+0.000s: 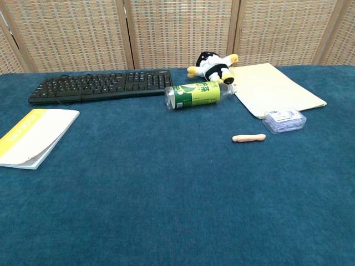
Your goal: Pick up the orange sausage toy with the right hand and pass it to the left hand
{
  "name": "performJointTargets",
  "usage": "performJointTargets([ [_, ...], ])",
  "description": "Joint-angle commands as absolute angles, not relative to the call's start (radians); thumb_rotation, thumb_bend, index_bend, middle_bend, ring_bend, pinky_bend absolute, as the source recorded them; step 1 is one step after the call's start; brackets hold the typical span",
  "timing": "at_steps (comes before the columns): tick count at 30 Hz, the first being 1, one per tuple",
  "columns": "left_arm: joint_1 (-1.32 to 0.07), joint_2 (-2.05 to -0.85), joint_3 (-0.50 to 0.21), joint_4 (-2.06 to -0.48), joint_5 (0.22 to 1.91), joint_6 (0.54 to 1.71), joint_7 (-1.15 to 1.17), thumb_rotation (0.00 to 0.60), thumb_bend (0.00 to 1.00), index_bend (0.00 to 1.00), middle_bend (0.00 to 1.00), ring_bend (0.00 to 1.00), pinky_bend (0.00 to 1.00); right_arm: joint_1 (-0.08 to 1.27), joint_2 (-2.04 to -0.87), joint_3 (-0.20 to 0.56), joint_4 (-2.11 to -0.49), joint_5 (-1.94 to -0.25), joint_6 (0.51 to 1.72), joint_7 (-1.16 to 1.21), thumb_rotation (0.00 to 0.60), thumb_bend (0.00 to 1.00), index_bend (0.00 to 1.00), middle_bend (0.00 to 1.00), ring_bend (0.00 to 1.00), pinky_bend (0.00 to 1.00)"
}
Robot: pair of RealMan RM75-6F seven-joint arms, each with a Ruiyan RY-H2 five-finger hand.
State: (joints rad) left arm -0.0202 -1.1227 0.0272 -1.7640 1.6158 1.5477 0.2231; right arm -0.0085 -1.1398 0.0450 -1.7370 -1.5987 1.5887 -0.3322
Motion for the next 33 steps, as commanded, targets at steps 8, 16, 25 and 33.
performJointTargets([
  [8, -0.022, -1.127, 0.022, -1.761, 1.612, 1.547, 0.22, 0.6, 0.0, 0.0, 0.0, 0.0, 0.0, 0.008, -1.146, 0.046, -1.741, -1.59, 1.558, -0.328, 0.6, 0.0, 0.0, 0.0, 0.0, 0.0],
  [16, -0.039, -1.158, 0.002, -1.734, 1.587, 1.525, 0.233, 0.6, 0.0, 0.0, 0.0, 0.0, 0.0, 0.211, -1.158, 0.14, -1.741, -1.534, 1.298, -0.339, 0.6, 0.0, 0.06, 0.0, 0.0, 0.0],
  [25, -0.062, -1.194, -0.03, -1.715, 1.515, 1.485, 0.28, 0.6, 0.0, 0.0, 0.0, 0.0, 0.0, 0.507, -1.268, 0.268, -1.627, -1.298, 0.918, -0.286, 0.6, 0.05, 0.25, 0.0, 0.0, 0.0],
  [33, -0.072, -1.207, -0.047, -1.704, 1.472, 1.47, 0.292, 0.6, 0.0, 0.0, 0.0, 0.0, 0.0, 0.642, -1.431, 0.275, -1.435, -1.165, 0.795, -0.323, 0.6, 0.3, 0.35, 0.0, 0.0, 0.0],
])
